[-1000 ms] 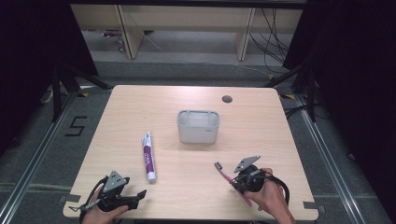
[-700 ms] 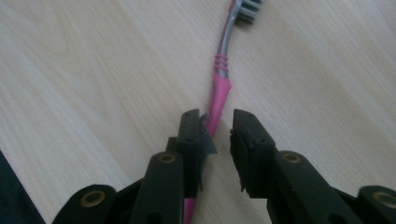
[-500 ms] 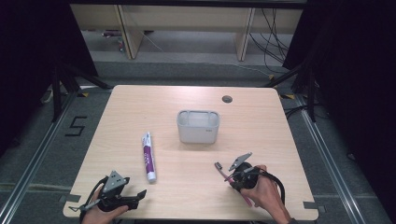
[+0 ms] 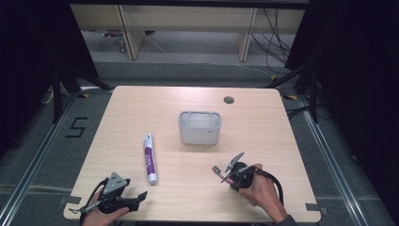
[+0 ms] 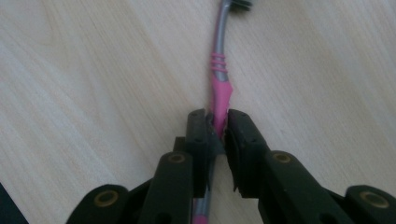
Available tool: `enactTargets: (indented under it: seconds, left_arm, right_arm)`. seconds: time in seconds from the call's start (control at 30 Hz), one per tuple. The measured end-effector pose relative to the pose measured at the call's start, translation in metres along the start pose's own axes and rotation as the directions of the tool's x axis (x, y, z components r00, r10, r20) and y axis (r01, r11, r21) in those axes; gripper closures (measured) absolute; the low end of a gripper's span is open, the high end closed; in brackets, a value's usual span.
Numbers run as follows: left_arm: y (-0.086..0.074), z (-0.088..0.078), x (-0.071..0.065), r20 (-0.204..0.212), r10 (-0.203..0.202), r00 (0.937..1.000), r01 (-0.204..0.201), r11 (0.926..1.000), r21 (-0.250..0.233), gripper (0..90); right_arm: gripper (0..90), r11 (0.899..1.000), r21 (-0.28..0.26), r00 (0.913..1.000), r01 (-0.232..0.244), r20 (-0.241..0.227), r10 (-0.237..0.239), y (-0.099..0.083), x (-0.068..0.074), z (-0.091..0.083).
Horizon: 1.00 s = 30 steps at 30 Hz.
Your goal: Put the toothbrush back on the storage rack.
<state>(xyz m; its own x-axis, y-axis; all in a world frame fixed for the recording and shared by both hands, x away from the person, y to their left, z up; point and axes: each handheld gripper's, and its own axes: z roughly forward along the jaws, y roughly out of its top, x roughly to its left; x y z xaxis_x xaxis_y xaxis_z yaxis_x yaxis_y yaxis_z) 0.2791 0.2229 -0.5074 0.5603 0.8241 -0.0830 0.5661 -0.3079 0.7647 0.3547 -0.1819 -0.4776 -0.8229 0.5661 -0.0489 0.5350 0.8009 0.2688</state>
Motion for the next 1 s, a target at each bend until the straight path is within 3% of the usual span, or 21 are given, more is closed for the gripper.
enactTargets:
  seconds: [0.37, 0.5, 0.6, 0.67, 0.8, 0.87, 1.0]
  left_arm:
    - [0.0, 0.0, 0.0, -0.008, -0.004, 1.0, 0.004, 1.0, -0.004, 18.3]
    - [0.0, 0.0, 0.0, -0.001, -0.005, 1.0, 0.005, 1.0, 0.001, 18.3]
    - [0.0, 0.0, 0.0, -0.002, -0.001, 1.0, 0.001, 1.0, 0.007, 18.3]
    - [0.0, 0.0, 0.0, -0.001, 0.001, 1.0, -0.001, 1.0, 0.002, 18.4]
    - [0.0, 0.0, 0.0, -0.002, -0.006, 1.0, 0.006, 1.0, 0.006, 18.6]
    - [-0.001, 0.0, 0.0, -0.005, -0.004, 1.0, 0.004, 1.0, -0.003, 18.6]
    - [0.0, 0.0, 0.0, -0.008, -0.007, 0.9999, 0.007, 1.0, -0.001, 18.6]
  right_arm:
    - [81.8, 0.996, 0.075, 0.9986, 0.052, 0.005, -0.053, 0.012, 0.002, 0.001]
    - [82.6, 0.991, 0.126, 0.9986, 0.053, -0.001, -0.053, 0.015, 0.002, 0.001]
    - [82.7, 0.988, 0.129, 0.9969, 0.079, -0.014, -0.078, 0.015, 0.002, 0.001]
    - [82.9, 0.988, 0.139, 0.9975, 0.071, -0.01, -0.07, 0.015, 0.003, 0.0]
    - [83.1, 0.991, 0.114, 0.9972, 0.072, 0.011, -0.074, 0.015, 0.005, -0.011]
    - [83.1, 0.992, 0.097, 0.9969, 0.079, 0.001, -0.079, 0.015, 0.004, -0.016]
    - [83.2, 0.997, 0.016, 0.9966, 0.082, 0.005, -0.082, 0.011, 0.0, -0.025]
